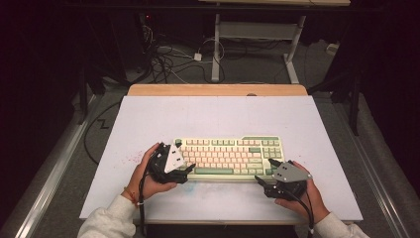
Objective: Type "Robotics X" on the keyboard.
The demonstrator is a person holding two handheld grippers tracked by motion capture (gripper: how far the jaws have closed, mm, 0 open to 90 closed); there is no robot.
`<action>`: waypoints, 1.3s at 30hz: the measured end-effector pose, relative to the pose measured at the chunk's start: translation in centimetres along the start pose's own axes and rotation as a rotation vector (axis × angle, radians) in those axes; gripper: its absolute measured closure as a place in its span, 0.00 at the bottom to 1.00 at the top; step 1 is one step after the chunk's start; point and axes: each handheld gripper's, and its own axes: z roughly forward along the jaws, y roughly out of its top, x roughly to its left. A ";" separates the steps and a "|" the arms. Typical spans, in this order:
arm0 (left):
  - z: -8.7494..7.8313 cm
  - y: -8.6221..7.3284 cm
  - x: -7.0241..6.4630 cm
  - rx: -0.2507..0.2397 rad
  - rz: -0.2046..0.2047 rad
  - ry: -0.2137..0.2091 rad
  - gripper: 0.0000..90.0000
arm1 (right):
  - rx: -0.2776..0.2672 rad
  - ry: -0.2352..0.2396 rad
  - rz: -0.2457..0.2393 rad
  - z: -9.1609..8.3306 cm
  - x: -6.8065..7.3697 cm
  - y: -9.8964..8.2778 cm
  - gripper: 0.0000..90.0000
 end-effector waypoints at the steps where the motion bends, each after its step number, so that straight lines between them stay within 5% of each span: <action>1: -0.1 -0.2 0.0 -0.002 -0.004 -0.001 0.23 | 0.001 0.001 0.002 0.0 0.0 0.0 0.34; 8: -0.6 -1.8 0.0 0.035 -0.026 -0.004 0.22 | 0.014 0.013 -0.001 0.1 -0.1 0.2 0.43; 15: -1.5 -3.5 -0.2 0.035 -0.073 0.015 0.21 | 0.006 0.089 0.015 0.4 -0.3 0.7 0.54; 28: -2.4 -6.2 -1.0 0.085 -0.130 -0.004 0.20 | 0.039 0.189 -0.010 2.5 -0.1 3.4 0.98; 39: -2.4 -6.5 -1.1 0.099 -0.135 -0.011 0.20 | 0.072 0.212 -0.006 6.4 0.0 6.1 1.00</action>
